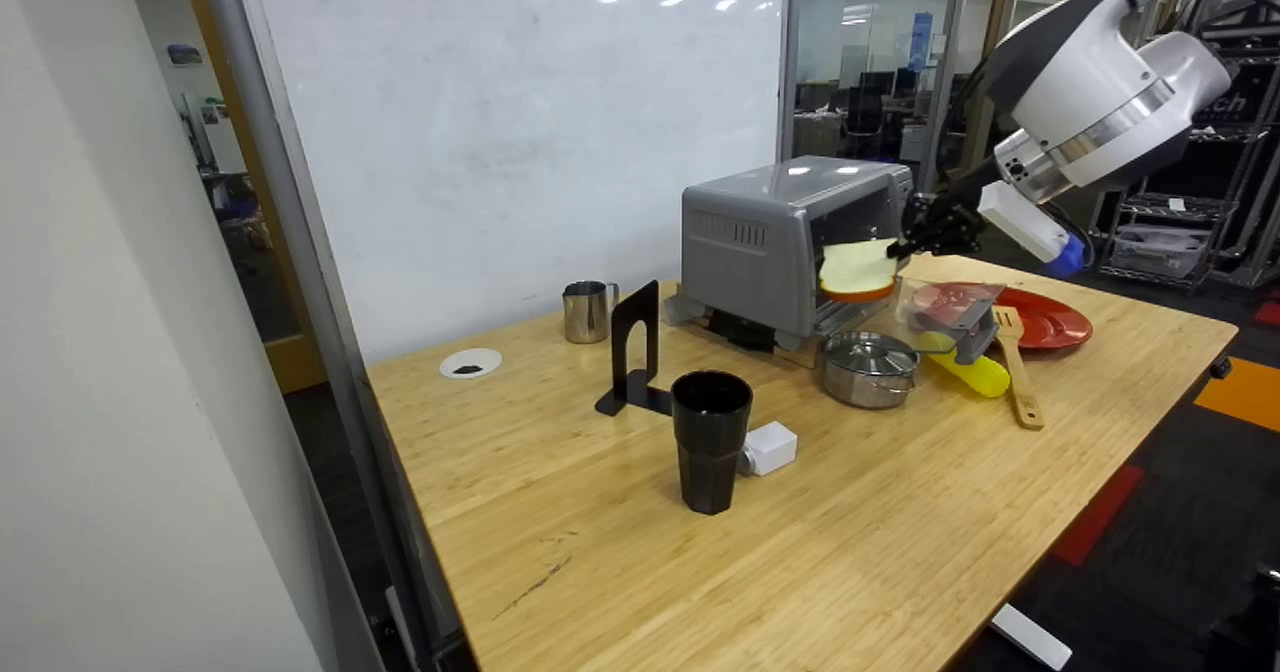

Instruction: Open the toaster oven door, remove the slice of bread from the oven and put it on the red plate

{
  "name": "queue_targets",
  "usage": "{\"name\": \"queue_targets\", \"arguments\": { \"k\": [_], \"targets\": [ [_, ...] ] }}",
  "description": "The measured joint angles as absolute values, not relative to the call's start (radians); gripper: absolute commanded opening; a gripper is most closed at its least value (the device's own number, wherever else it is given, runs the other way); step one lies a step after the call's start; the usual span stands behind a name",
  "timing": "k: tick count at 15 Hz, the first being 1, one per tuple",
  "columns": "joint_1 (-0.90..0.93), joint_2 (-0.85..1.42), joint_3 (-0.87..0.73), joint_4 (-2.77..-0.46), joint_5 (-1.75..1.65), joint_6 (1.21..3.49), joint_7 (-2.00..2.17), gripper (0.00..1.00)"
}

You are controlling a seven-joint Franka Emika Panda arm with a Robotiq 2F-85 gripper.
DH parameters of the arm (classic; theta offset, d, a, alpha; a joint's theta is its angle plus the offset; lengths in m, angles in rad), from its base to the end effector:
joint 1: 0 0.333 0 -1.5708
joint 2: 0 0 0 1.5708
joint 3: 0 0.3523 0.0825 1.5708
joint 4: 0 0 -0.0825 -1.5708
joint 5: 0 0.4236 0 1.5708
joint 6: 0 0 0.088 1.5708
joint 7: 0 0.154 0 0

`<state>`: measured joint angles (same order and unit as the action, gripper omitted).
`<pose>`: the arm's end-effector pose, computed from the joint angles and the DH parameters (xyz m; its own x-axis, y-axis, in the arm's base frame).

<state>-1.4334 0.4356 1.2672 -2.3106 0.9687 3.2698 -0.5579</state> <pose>0.5746 -0.1935 0.2921 0.4991 -0.7396 0.4516 -0.4920 -0.6708 -0.5549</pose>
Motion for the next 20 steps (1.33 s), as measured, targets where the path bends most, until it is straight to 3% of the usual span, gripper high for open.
{"name": "queue_targets", "arguments": {
  "k": [10, 20],
  "targets": [
    [-1.688, 0.305, 1.417, -2.453, 0.969, 3.264, -0.556, 0.02],
    [-1.859, 0.128, 1.461, -2.433, 0.97, 3.16, -0.44, 0.02]
  ]
}}
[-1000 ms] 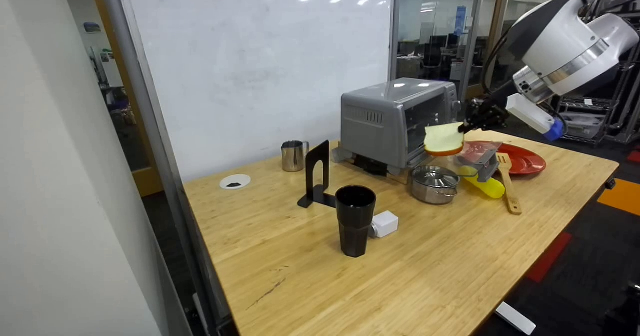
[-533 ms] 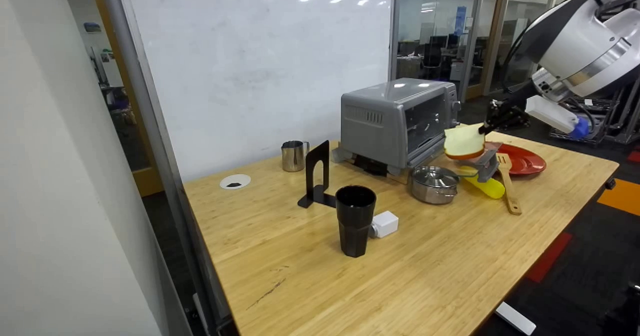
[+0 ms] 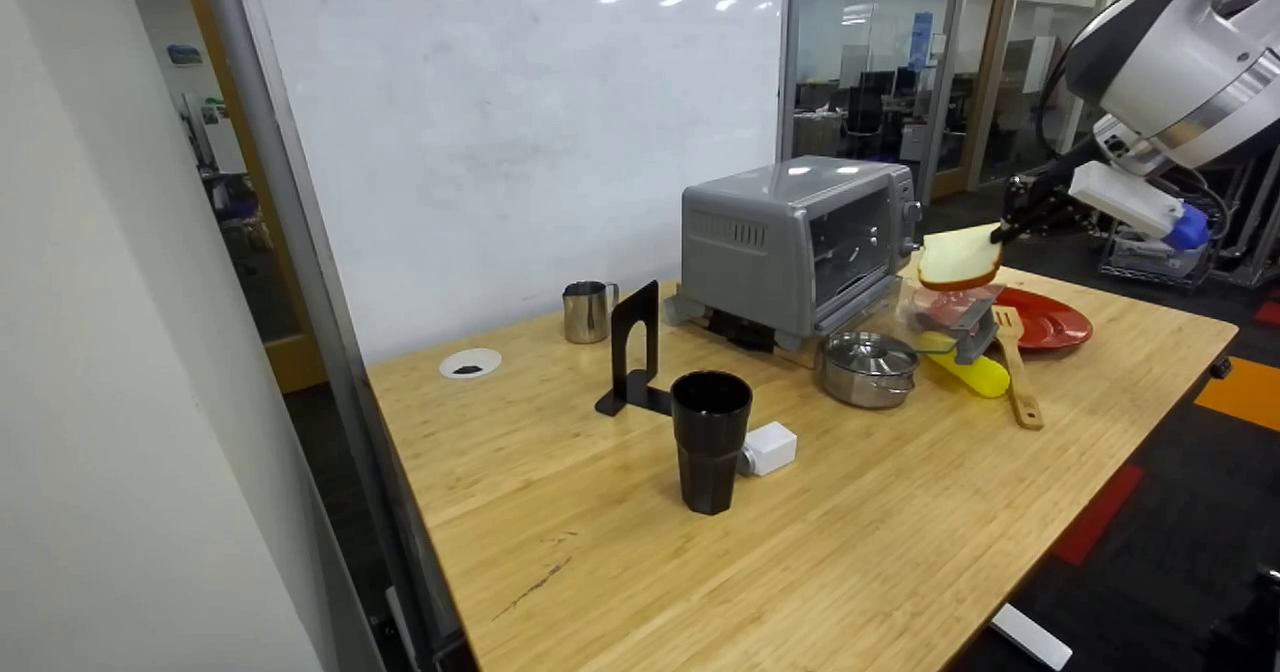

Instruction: Open the toaster oven door, remove the slice of bread from the oven and put it on the red plate

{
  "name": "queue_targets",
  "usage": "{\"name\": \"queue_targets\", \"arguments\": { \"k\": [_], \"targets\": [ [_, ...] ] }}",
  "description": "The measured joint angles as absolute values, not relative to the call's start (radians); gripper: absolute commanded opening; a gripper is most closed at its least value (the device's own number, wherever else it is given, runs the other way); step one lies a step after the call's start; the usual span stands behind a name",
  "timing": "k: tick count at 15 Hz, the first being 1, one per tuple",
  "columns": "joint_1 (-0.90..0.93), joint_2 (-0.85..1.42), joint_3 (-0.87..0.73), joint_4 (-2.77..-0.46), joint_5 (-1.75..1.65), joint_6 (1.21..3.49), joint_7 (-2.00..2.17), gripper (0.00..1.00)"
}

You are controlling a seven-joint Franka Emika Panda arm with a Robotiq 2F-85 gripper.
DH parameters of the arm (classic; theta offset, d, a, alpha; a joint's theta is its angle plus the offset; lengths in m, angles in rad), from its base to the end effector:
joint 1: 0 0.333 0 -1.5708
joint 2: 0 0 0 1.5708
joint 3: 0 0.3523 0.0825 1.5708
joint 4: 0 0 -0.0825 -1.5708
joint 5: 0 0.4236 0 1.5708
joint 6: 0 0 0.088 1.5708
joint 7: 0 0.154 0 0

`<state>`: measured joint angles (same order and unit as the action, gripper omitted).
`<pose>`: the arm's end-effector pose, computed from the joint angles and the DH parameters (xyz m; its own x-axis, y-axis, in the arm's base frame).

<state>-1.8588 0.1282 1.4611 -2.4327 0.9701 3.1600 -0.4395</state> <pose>0.4866 -0.2848 0.3179 0.3781 -0.7816 0.4961 -0.6793 -0.5983 -0.4250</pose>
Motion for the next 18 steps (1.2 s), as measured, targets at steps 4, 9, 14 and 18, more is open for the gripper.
{"name": "queue_targets", "arguments": {
  "k": [4, 9, 14, 18],
  "targets": [
    [-1.909, 0.023, 1.431, -2.393, 0.968, 3.052, -0.349, 0.02],
    [-1.797, -0.071, 1.19, -2.353, 0.801, 2.951, -0.112, 0.02],
    [-1.628, -0.076, 0.925, -2.34, 0.573, 2.926, 0.101, 0.02],
    [-1.644, -0.037, 0.925, -2.341, 0.458, 2.951, 0.187, 0.02]
  ]
}}
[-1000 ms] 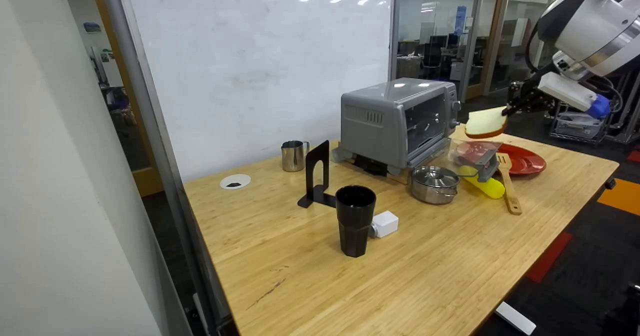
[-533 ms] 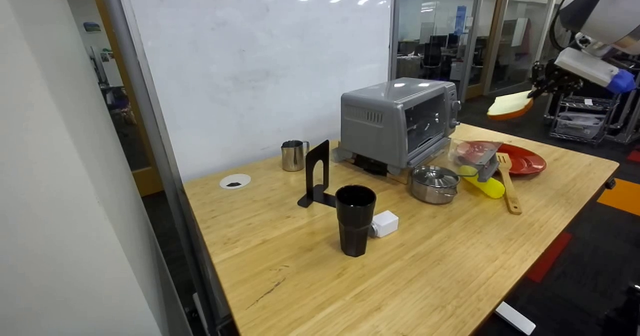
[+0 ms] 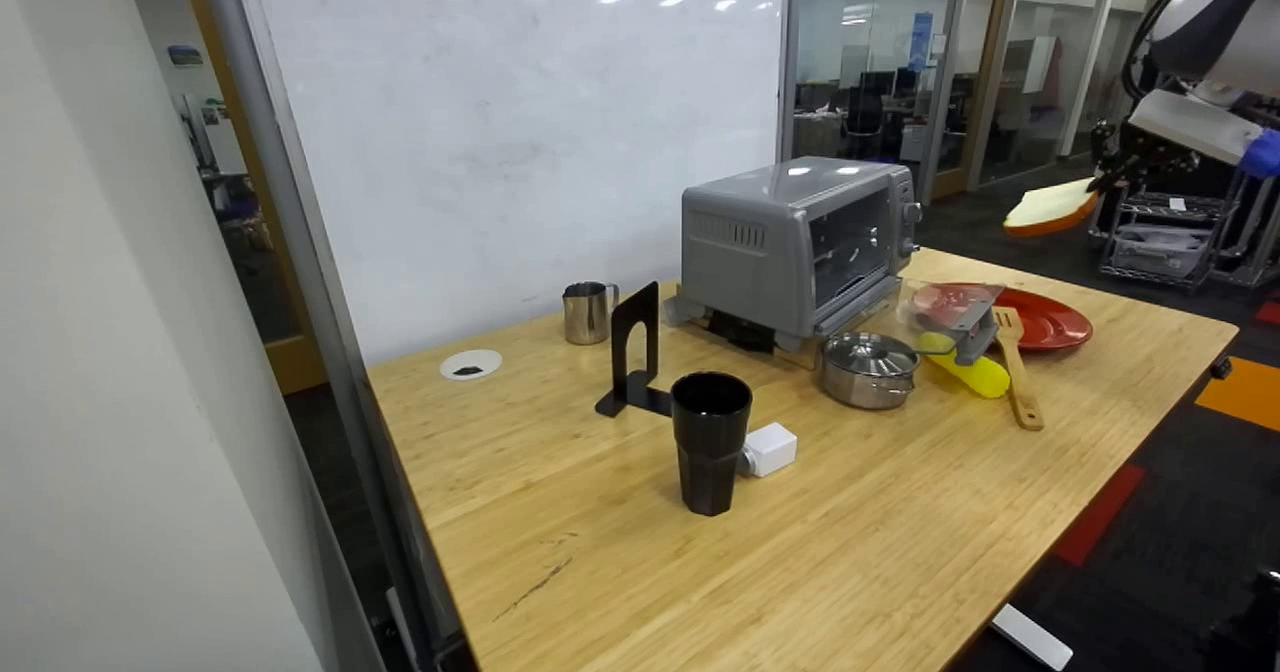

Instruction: Open the toaster oven door, remove the slice of bread from the oven and put it on the red plate

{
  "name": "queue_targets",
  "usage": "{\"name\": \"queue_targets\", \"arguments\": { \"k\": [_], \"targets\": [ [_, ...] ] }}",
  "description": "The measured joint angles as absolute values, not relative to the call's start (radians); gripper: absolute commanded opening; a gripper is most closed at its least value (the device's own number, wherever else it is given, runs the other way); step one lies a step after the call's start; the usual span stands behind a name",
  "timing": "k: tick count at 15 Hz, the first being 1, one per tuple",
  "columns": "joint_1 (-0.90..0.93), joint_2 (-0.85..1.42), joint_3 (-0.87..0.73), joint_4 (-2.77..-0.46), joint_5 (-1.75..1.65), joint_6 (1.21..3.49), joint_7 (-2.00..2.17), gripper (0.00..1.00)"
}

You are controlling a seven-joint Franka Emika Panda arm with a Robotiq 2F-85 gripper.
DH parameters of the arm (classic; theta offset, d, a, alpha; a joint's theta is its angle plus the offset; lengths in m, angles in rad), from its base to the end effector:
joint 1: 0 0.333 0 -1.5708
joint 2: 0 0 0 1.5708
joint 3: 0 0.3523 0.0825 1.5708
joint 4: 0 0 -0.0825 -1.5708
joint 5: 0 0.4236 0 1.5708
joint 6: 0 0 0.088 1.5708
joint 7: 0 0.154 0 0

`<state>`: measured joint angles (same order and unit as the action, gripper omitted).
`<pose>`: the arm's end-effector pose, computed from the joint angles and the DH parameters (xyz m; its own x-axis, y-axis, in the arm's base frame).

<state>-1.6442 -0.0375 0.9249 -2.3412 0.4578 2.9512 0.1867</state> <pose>0.4349 -0.4128 0.3837 0.1214 -0.8767 0.4655 -0.8609 -0.3264 -0.3902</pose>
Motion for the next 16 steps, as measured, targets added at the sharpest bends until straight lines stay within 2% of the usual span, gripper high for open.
{"name": "queue_targets", "arguments": {
  "k": [10, 13, 16],
  "targets": [
    [-1.603, 0.128, 0.839, -2.352, 0.043, 3.06, 0.503, 0.02],
    [-1.4, 0.159, 0.649, -2.337, 0.136, 3.112, 0.449, 0.02],
    [-1.304, 0.223, 0.578, -2.321, 0.09, 3.175, 0.491, 0.02]
  ]
}}
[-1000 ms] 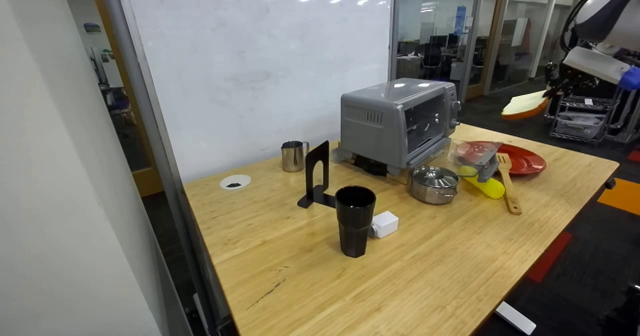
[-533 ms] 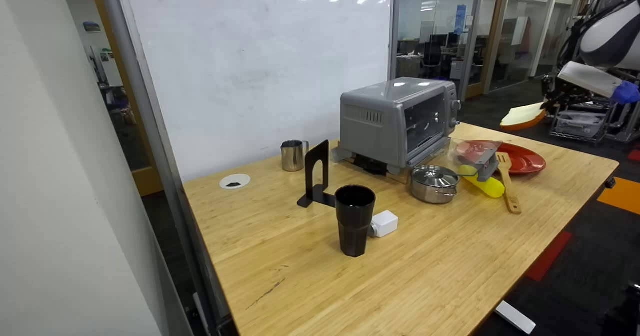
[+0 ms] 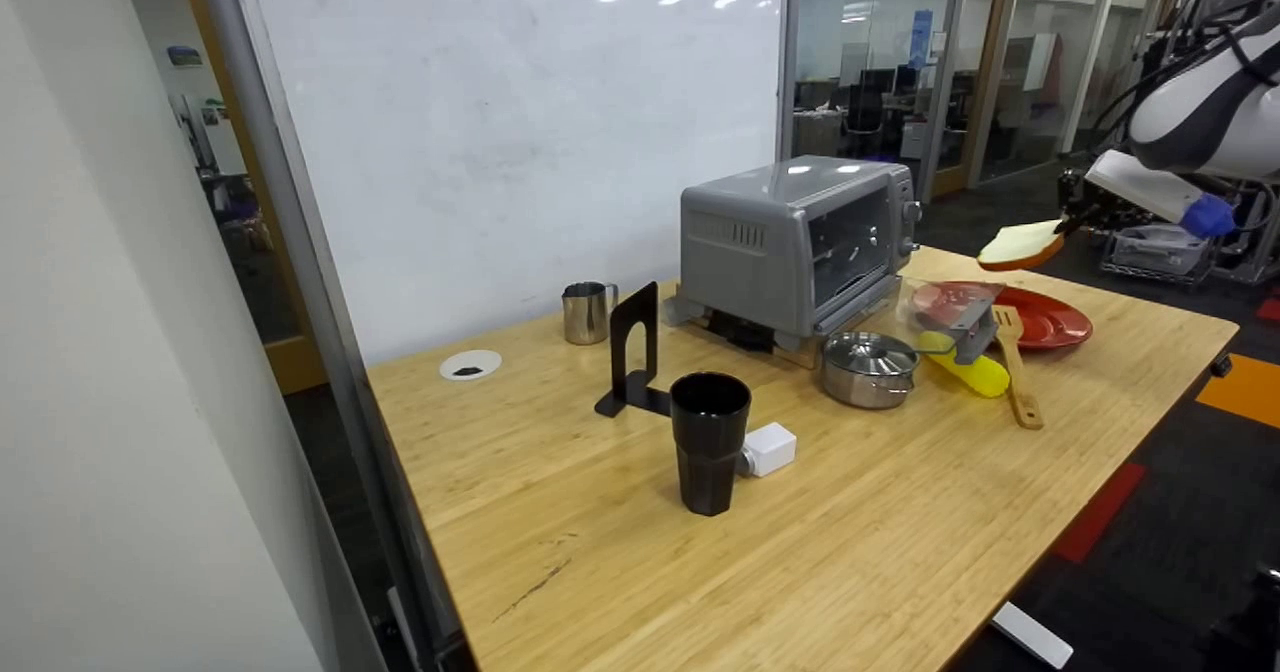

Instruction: Open the toaster oven door, remove the slice of bread from the oven and put it on the red plate

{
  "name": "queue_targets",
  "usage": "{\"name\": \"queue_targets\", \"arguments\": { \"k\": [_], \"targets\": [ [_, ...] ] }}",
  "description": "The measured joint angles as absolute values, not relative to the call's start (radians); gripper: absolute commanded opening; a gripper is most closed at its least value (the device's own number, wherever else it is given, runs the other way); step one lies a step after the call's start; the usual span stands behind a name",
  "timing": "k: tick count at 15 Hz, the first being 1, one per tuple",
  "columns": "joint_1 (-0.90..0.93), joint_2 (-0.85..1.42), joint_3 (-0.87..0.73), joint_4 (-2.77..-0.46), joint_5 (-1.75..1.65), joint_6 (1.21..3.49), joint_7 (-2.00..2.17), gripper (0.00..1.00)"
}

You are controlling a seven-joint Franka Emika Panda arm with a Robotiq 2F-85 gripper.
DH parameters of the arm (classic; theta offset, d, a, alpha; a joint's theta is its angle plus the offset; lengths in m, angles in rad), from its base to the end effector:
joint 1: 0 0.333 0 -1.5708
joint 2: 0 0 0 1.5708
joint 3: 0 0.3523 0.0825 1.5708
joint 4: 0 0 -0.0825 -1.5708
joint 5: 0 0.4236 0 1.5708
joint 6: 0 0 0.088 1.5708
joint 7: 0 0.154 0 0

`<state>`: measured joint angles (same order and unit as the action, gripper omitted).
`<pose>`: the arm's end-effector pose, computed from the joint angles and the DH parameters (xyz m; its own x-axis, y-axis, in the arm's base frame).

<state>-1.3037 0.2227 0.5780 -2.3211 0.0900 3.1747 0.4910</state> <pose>0.4617 -0.4256 0.3033 0.0778 -0.8908 0.4478 -0.8511 -0.2932 -0.4356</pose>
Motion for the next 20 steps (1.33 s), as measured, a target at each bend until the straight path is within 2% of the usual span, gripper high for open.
{"name": "queue_targets", "arguments": {
  "k": [6, 14, 15, 17, 20],
  "targets": [
    [-1.152, 0.331, 0.454, -2.271, 0.07, 3.21, 0.503, 0.02],
    [-1.083, 0.412, 0.399, -2.223, 0.07, 3.211, 0.503, 0.02],
    [-1.079, 0.417, 0.395, -2.223, 0.07, 3.211, 0.503, 0.31],
    [-1.073, 0.427, 0.39, -2.223, 0.07, 3.211, 0.503, 0.38],
    [-1.067, 0.428, 0.38, -2.223, 0.07, 3.207, 0.503, 0.6]
  ]
}}
